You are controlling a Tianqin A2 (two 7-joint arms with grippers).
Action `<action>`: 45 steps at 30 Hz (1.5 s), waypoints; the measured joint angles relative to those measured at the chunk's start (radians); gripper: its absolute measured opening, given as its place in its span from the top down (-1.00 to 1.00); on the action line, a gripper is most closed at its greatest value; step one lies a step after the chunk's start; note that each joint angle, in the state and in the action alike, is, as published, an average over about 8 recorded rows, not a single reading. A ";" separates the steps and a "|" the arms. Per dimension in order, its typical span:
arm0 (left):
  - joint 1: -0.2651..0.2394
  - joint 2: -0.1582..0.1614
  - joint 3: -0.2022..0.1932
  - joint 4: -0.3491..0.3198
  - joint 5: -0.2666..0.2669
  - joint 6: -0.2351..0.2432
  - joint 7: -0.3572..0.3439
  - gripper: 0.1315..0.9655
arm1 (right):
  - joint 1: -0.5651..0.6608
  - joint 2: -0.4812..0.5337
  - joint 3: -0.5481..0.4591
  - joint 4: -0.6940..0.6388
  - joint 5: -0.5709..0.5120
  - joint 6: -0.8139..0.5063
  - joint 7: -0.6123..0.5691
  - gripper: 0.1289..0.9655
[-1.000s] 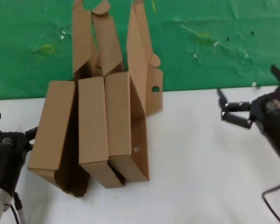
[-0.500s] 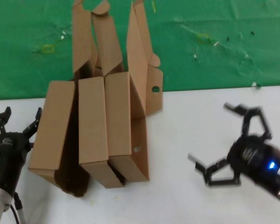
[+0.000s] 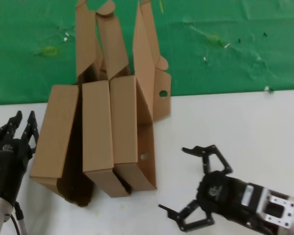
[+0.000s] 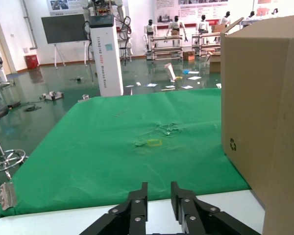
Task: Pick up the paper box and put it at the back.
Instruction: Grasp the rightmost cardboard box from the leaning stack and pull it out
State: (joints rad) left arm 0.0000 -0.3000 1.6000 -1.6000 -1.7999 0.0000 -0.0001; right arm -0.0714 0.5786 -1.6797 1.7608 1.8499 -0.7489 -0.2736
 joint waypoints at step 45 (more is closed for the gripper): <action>0.000 0.000 0.000 0.000 0.000 0.000 0.000 0.97 | 0.191 0.014 -0.201 -0.072 -0.035 -0.043 0.091 0.52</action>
State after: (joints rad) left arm 0.0000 -0.3000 1.6000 -1.6000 -1.7998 0.0000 -0.0001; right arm 0.1195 0.5925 -1.8804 1.6892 1.8149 -0.7918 -0.1826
